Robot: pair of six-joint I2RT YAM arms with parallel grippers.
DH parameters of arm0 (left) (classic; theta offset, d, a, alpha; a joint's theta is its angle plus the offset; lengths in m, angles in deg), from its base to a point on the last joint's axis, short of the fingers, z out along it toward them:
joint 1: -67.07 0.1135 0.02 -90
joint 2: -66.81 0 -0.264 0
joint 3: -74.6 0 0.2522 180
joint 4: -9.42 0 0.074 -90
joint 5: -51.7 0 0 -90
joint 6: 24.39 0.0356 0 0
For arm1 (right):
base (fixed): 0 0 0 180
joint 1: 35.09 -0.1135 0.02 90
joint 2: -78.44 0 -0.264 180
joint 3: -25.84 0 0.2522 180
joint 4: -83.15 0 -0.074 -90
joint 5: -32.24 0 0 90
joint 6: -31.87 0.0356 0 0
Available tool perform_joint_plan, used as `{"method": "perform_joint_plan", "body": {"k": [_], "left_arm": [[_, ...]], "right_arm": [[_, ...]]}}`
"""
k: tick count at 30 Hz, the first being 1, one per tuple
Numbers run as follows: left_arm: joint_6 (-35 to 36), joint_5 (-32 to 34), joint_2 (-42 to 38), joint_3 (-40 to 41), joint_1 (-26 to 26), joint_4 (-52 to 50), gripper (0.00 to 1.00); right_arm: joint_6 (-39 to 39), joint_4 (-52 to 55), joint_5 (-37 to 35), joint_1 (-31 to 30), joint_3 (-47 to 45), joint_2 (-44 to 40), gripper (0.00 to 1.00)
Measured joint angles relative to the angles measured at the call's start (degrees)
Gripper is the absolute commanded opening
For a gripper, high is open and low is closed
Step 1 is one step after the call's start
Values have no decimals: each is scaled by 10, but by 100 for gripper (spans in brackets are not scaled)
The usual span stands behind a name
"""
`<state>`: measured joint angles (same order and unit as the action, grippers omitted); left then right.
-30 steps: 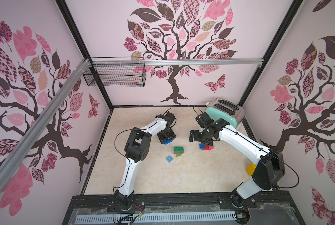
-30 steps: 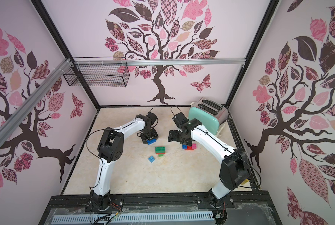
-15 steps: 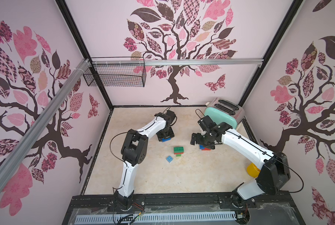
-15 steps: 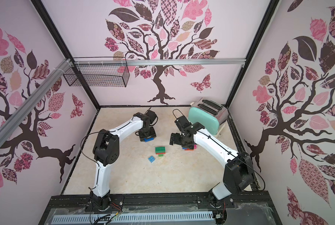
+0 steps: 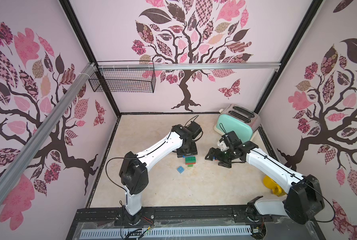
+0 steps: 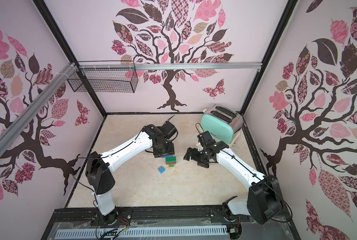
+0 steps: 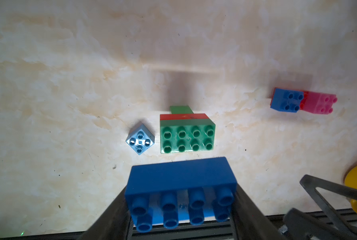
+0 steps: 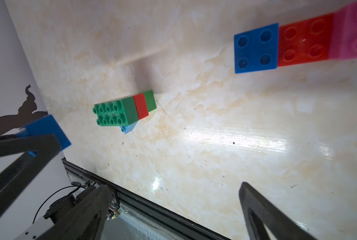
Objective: Assemble a carrot with lego
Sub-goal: Assemble the lego brick with the lego brick.
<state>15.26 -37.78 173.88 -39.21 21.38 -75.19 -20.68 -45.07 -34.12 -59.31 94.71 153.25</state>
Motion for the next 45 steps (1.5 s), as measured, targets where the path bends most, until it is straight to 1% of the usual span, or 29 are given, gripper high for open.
{"method": "perform_joint_plan", "body": {"k": [5, 11, 21, 37, 45], "left_arm": [[-7, -6, 17, -2, -6, -14, 51], [-3, -5, 48, -8, -6, -19, 51], [7, 8, 79, -49, -6, -22, 51], [6, -4, 91, -48, -5, -20, 51], [6, -10, 93, -38, 5, -16, 52]], "right_arm": [[-2, -11, 38, 12, -25, -39, 100], [-4, -15, 58, 20, -27, -52, 99], [-15, -14, 62, 33, -27, -52, 100], [-19, -10, 63, 41, -27, -52, 99], [-19, -10, 63, 44, -27, -52, 99]]}}
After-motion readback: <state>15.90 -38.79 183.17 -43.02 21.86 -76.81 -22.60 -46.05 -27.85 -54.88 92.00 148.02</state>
